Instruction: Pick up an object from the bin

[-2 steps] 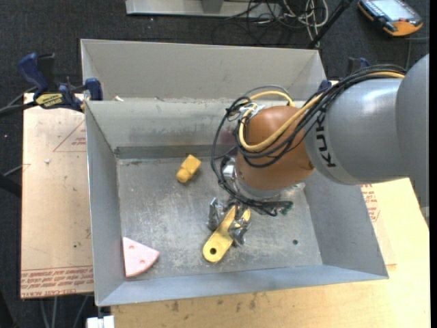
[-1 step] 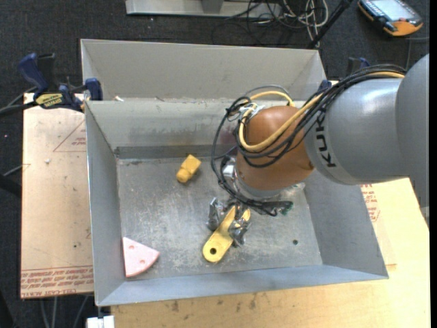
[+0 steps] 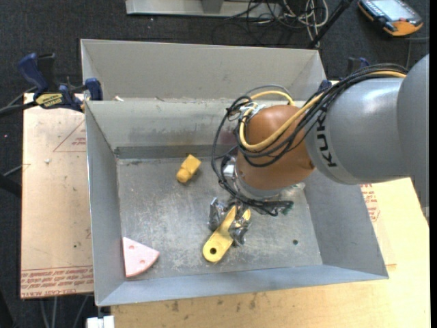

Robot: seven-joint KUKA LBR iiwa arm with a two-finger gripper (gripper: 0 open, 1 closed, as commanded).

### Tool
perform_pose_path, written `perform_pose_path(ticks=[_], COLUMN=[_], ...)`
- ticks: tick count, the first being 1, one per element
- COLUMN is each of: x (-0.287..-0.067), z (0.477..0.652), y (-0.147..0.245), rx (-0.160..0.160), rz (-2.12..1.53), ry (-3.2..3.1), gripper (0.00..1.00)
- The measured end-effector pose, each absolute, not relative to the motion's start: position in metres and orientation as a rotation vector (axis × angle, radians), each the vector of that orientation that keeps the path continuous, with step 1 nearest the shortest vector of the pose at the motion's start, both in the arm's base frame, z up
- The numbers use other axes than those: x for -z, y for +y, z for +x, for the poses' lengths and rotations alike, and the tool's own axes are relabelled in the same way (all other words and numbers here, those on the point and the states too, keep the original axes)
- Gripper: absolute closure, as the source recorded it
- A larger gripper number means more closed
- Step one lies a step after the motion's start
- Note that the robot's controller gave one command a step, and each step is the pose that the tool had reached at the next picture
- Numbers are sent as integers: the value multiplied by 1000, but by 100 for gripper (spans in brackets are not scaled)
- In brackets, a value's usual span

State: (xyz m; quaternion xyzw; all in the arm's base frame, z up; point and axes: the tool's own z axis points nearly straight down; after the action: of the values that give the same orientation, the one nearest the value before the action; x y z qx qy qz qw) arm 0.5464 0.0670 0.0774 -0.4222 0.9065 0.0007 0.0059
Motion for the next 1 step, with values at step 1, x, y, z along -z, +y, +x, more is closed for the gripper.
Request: perform_pose_path(ticks=[1], x=[-85], z=[546], y=[67], rx=[-2], rz=[-1323], ry=[2841], gripper=[100])
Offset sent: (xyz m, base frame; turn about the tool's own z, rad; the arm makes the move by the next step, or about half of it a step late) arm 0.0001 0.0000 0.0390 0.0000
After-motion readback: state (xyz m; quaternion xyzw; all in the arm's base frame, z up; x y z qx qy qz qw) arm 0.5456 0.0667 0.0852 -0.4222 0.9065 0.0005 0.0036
